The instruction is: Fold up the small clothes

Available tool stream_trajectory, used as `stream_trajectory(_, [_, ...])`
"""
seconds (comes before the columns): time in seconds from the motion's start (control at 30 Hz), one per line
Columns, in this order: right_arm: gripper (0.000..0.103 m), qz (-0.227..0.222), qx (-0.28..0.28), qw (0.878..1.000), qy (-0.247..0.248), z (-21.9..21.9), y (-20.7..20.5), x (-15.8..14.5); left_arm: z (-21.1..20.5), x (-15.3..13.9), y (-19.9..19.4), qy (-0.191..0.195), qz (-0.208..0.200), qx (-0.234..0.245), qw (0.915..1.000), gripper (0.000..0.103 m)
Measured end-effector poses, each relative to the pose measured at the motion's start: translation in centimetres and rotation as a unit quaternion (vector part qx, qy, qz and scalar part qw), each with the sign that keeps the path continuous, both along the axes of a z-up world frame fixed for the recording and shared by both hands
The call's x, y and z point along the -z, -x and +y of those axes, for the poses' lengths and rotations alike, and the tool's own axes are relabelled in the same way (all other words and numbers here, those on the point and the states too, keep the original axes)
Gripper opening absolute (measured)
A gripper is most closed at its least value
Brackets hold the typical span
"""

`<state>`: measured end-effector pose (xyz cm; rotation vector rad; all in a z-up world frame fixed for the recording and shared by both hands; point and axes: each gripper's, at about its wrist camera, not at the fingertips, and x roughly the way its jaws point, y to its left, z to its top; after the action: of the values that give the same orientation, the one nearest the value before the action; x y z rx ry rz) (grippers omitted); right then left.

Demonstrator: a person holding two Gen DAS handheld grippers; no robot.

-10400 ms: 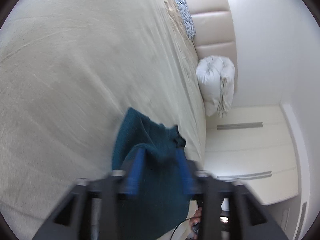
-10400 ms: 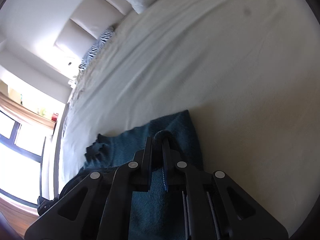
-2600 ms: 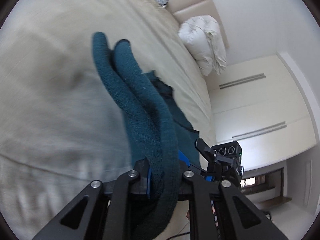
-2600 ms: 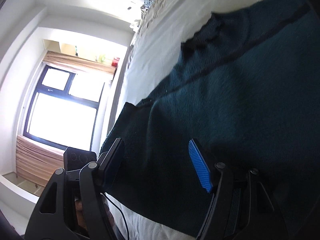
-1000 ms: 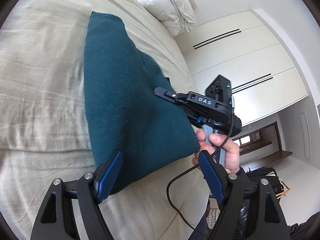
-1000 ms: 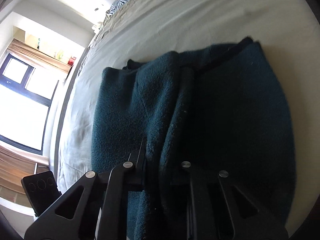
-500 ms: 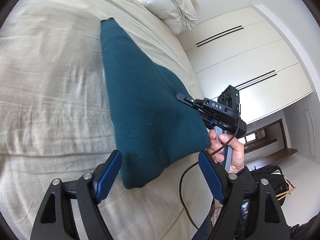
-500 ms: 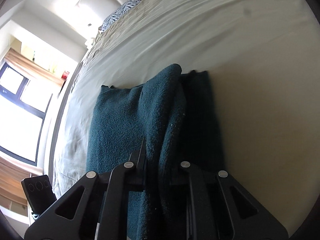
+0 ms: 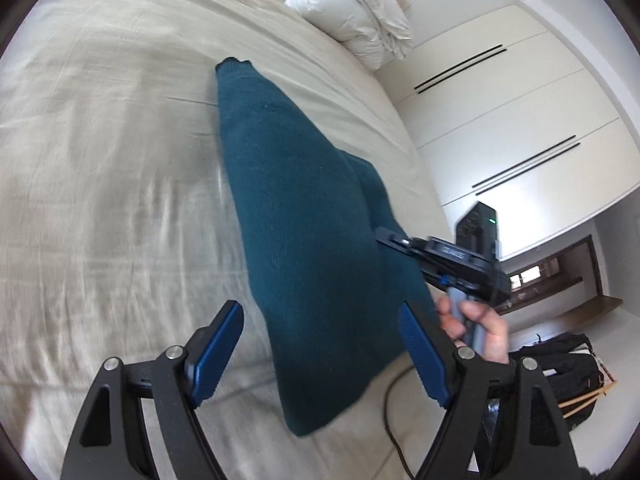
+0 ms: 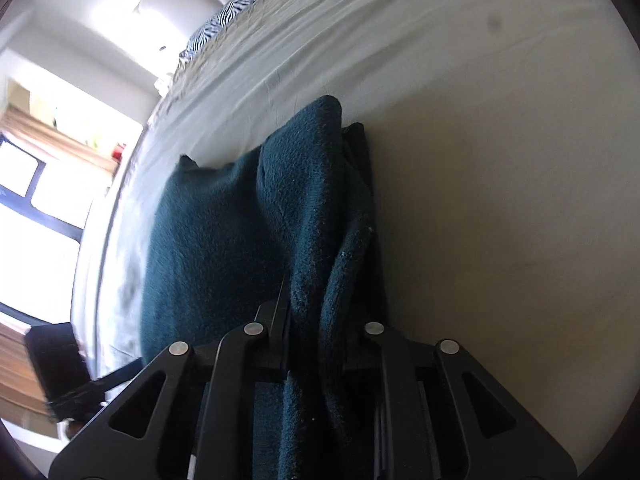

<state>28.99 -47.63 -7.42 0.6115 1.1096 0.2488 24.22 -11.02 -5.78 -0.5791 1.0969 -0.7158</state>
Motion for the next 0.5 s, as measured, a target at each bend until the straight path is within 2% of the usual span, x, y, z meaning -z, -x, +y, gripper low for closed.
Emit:
stream_trajectory(0.1, [0.022,-0.012,0.024,1.0,-0.01,-1.8,0.7,-1.1,-0.2,0.3,-1.1,-0.01,0.0,-0.01,0.9999,0.082])
stream_trajectory(0.2, [0.035,-0.042,0.064,0.997,-0.021,-3.9,1.8,-2.3,-0.5,0.7,-2.2,-0.011,0.005,-0.019,0.9997,0.083])
stream_trajectory(0.23, [0.053,-0.046,0.07,0.996,-0.029,-4.3,2.0,-2.4,-0.7,0.8,-2.7,-0.018,0.008,-0.022,0.9996,0.083])
stream_trajectory(0.27, [0.062,-0.049,0.071,0.996,-0.037,-4.6,2.0,-2.5,-0.8,0.9,-3.1,-0.021,0.009,-0.023,0.9995,0.083])
stream_trajectory(0.4, [0.062,-0.035,0.037,0.997,-0.051,-4.9,0.7,-1.6,-1.6,1.2,-4.9,-0.027,0.011,-0.033,0.999,0.084])
stream_trajectory(0.5, [0.062,-0.02,0.018,0.996,-0.085,-3.5,-0.5,0.6,-2.0,1.9,-6.2,-0.028,0.024,-0.031,0.9988,0.084])
